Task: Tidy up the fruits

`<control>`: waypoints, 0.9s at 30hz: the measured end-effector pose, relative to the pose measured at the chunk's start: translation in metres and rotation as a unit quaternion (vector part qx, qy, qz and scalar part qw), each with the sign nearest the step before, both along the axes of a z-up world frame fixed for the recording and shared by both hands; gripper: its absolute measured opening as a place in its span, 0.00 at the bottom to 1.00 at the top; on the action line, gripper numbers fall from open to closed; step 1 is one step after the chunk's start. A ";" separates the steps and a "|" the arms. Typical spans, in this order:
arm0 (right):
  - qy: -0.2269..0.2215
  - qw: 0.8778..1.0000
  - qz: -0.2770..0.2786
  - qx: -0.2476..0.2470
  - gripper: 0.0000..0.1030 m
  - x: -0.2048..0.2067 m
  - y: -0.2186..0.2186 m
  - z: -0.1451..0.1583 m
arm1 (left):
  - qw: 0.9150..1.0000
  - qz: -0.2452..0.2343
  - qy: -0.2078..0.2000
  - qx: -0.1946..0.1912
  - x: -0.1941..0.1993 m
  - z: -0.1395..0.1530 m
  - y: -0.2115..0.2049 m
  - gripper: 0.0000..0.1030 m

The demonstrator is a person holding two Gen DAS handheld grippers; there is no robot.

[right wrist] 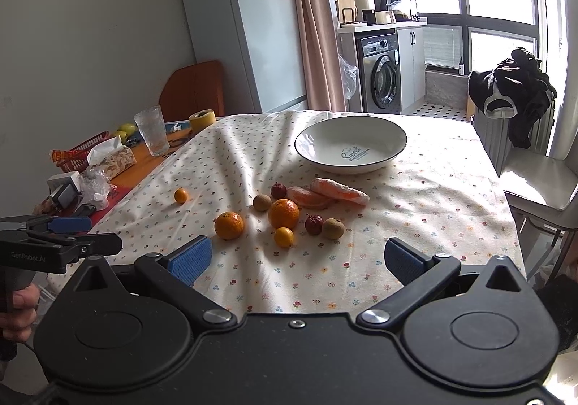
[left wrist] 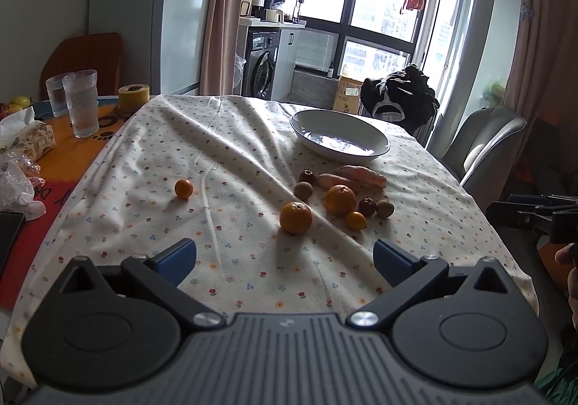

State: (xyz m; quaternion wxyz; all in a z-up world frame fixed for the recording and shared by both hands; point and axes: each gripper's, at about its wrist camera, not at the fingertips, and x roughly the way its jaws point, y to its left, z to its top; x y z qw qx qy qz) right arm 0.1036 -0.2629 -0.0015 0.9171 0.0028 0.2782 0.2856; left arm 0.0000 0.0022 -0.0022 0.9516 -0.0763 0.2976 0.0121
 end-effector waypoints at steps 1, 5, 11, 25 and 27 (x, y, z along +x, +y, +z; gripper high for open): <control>0.000 1.000 0.000 0.002 1.00 0.001 0.000 0.000 | 1.000 0.000 0.001 0.000 0.001 -0.001 0.000 1.00; -0.005 1.000 0.000 0.004 1.00 0.005 0.001 0.001 | 1.000 0.000 -0.007 -0.001 0.003 -0.001 0.000 1.00; -0.005 1.000 -0.002 0.003 1.00 0.012 0.003 -0.003 | 1.000 -0.001 -0.017 0.006 0.008 -0.001 0.000 1.00; 0.023 0.999 -0.002 0.029 0.98 0.044 0.002 -0.032 | 0.999 -0.016 -0.031 0.005 0.043 -0.014 -0.007 0.96; 0.023 0.999 0.002 0.028 0.91 0.048 0.005 -0.036 | 0.999 -0.019 -0.029 0.006 0.048 -0.018 -0.009 0.91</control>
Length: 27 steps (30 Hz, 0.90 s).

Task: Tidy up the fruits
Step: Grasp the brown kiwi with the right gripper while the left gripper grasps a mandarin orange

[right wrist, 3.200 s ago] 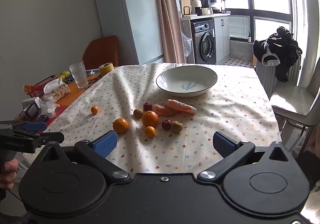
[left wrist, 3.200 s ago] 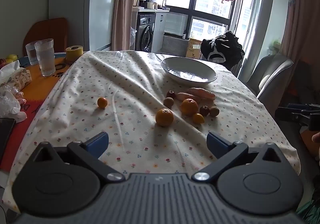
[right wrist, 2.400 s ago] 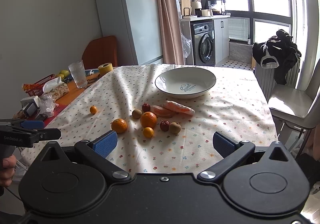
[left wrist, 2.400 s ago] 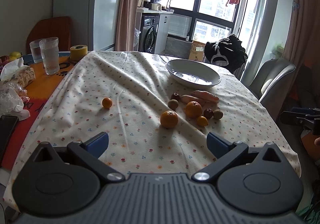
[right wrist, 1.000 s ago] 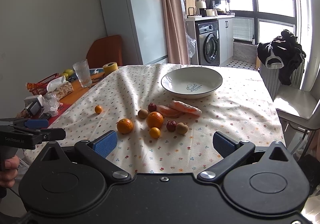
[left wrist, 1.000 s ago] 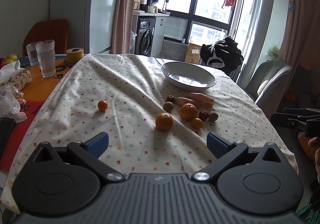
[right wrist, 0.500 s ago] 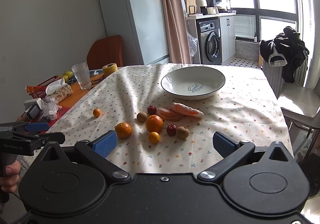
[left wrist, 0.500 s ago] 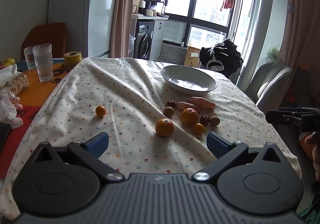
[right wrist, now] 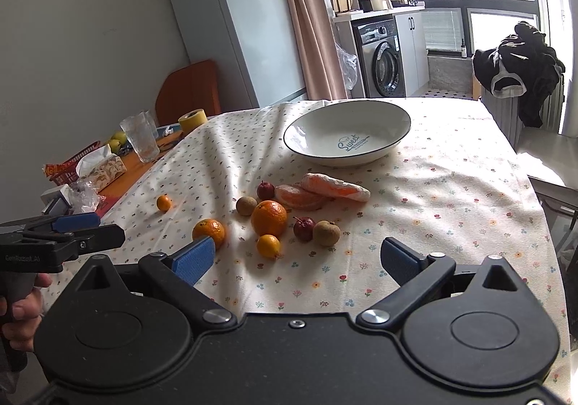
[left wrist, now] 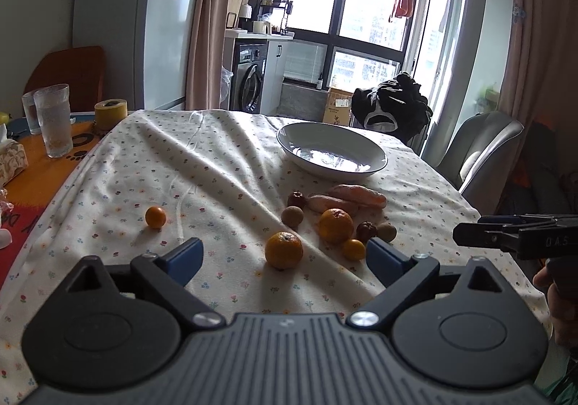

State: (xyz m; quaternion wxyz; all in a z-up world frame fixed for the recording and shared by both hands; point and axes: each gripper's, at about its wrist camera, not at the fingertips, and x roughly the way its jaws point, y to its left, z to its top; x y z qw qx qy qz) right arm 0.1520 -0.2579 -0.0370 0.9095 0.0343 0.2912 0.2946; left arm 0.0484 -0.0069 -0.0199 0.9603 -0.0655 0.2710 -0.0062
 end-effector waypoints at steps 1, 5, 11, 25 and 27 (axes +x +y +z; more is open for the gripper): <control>0.000 1.000 0.001 -0.001 0.89 0.002 0.002 -0.002 | 1.000 -0.002 0.001 0.000 0.003 -0.002 -0.001 0.87; 0.003 1.000 0.004 -0.004 0.83 0.012 0.008 -0.009 | 1.000 -0.001 0.008 -0.006 0.014 -0.009 -0.001 0.76; 0.018 1.000 0.006 0.004 0.77 0.028 0.013 -0.019 | 1.000 0.007 0.017 -0.007 0.033 -0.021 0.002 0.67; 0.033 0.999 0.001 -0.016 0.72 0.062 0.029 -0.043 | 0.998 0.015 0.057 -0.030 0.075 -0.051 0.004 0.55; 0.034 0.999 -0.002 -0.019 0.71 0.065 0.029 -0.047 | 0.998 0.017 0.059 -0.033 0.078 -0.055 0.003 0.55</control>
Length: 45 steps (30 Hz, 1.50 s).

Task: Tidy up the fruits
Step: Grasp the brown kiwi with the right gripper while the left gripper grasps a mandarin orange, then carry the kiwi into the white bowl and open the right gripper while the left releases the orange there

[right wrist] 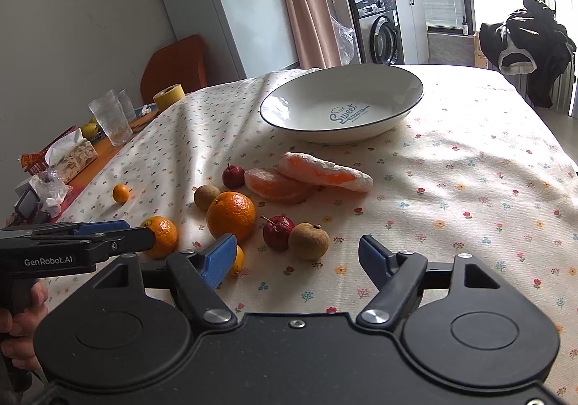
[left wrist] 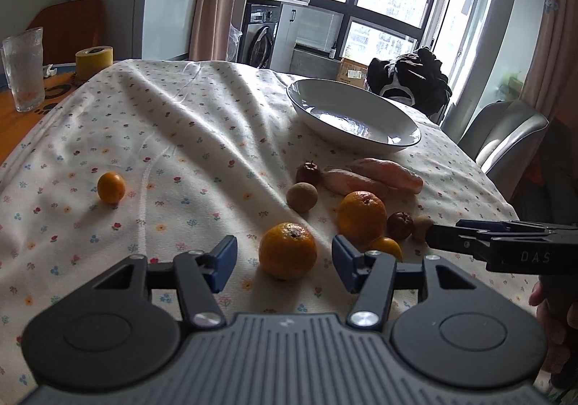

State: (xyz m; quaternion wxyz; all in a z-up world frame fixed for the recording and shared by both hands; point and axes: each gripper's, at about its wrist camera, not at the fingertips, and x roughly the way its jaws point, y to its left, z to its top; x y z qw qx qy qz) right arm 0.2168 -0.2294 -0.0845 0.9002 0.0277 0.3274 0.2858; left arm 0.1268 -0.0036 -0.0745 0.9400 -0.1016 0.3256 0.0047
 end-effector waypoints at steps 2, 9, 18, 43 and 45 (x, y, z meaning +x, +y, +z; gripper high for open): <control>0.006 1.000 -0.002 0.001 0.66 0.005 0.000 -0.005 | 1.000 0.001 0.001 -0.005 0.003 -0.002 0.001 0.55; 0.015 1.000 0.005 -0.005 0.39 0.015 0.011 -0.009 | 0.999 -0.002 0.010 -0.032 0.010 -0.011 0.008 0.36; 0.009 1.000 0.011 0.013 0.25 0.010 0.004 -0.007 | 1.000 0.014 -0.006 -0.025 0.003 0.001 0.002 0.35; -0.064 0.997 0.009 0.038 0.25 0.015 0.009 0.041 | 0.997 0.014 -0.073 -0.019 0.034 0.049 -0.015 0.35; -0.067 0.997 0.008 0.041 0.25 0.020 0.009 0.043 | 0.997 0.012 -0.074 -0.017 0.042 0.051 -0.015 0.35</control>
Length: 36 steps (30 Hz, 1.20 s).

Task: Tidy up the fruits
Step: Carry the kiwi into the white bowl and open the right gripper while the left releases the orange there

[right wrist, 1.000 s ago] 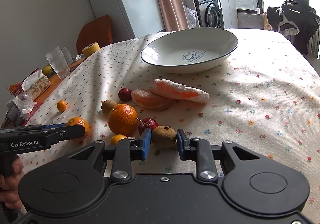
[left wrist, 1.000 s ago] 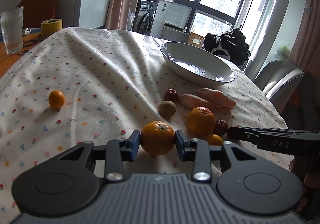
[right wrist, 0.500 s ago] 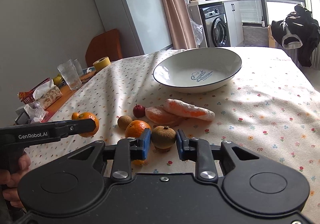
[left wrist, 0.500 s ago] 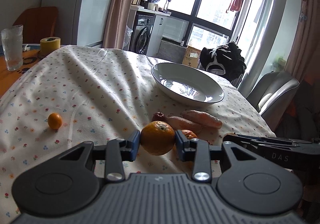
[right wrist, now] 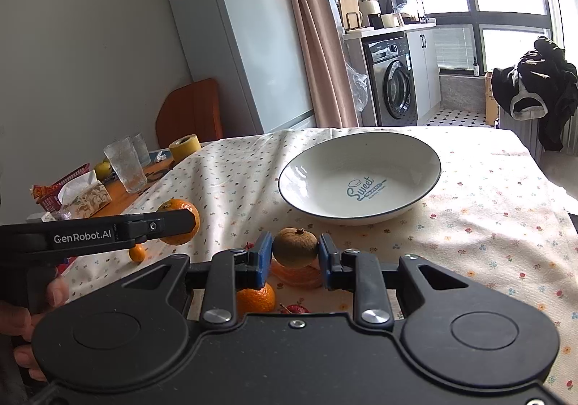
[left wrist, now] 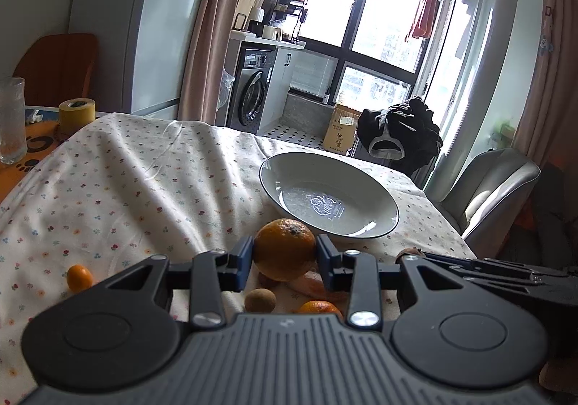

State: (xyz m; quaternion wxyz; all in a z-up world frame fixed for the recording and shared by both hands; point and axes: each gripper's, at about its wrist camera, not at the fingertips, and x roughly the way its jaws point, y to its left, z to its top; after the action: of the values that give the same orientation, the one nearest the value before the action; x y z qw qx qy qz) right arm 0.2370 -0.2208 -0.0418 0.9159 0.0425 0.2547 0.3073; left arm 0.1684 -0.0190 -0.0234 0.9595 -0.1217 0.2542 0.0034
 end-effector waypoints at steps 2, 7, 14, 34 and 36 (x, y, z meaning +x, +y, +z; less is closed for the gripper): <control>-0.001 1.000 -0.002 0.003 0.25 0.005 0.000 0.001 | 1.000 0.002 0.001 -0.001 0.007 0.000 -0.001 0.35; -0.003 1.000 -0.006 0.008 0.25 0.020 0.000 0.003 | 1.000 0.001 0.000 -0.001 0.020 0.002 -0.005 0.35; 0.001 1.000 -0.010 0.010 0.25 0.039 -0.002 0.000 | 1.000 0.005 0.005 -0.002 0.040 0.000 -0.006 0.35; 0.028 0.999 -0.032 0.028 0.25 0.102 -0.012 -0.004 | 0.999 0.007 0.031 -0.004 0.113 -0.007 -0.026 0.35; 0.034 0.998 -0.036 0.031 0.25 0.109 -0.013 -0.009 | 0.999 0.004 0.038 -0.007 0.120 -0.012 -0.025 0.35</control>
State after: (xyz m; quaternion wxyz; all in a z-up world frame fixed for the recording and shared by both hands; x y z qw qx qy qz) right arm 0.3458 -0.2341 -0.0505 0.9156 0.0903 0.2742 0.2799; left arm 0.2879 -0.0442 -0.0352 0.9483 -0.1291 0.2898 0.0106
